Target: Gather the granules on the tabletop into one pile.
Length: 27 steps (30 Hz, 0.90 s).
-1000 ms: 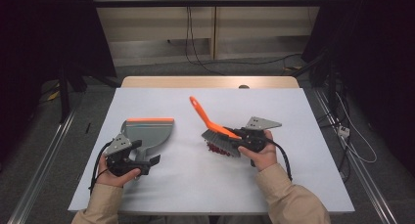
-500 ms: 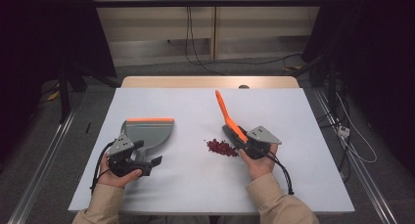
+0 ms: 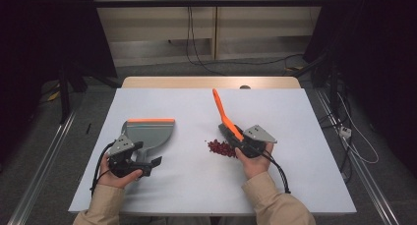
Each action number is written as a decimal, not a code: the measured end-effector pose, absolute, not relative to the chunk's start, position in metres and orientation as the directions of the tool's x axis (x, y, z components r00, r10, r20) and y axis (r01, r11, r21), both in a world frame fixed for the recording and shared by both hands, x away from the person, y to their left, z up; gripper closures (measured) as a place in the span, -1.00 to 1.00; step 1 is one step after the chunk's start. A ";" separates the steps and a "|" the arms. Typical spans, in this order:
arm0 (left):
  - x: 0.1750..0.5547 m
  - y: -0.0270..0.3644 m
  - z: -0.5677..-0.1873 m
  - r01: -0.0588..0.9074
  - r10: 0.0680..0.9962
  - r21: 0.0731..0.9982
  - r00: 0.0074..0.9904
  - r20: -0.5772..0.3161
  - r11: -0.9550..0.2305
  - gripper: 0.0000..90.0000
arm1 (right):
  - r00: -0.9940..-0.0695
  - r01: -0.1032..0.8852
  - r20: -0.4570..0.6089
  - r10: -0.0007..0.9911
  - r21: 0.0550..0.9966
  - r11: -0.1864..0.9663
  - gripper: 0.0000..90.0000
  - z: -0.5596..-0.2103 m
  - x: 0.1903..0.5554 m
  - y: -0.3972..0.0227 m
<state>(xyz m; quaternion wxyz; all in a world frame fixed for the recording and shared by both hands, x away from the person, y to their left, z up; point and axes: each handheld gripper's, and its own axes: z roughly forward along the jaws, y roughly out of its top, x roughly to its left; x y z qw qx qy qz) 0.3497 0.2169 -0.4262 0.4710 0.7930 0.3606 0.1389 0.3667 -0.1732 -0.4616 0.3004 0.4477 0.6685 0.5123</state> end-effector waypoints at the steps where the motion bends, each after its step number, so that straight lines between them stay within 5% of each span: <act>1: 0.350 0.217 -0.426 0.441 0.705 0.847 0.699 -0.117 -0.296 -0.85 | -0.422 0.292 0.057 0.905 0.954 0.076 0.58 -0.462 0.367 -0.173; 27: 0.347 0.230 -0.430 0.527 0.799 0.794 0.594 -0.090 -0.303 -0.72 | -0.458 0.252 0.045 0.888 0.964 0.081 0.58 -0.445 0.359 -0.193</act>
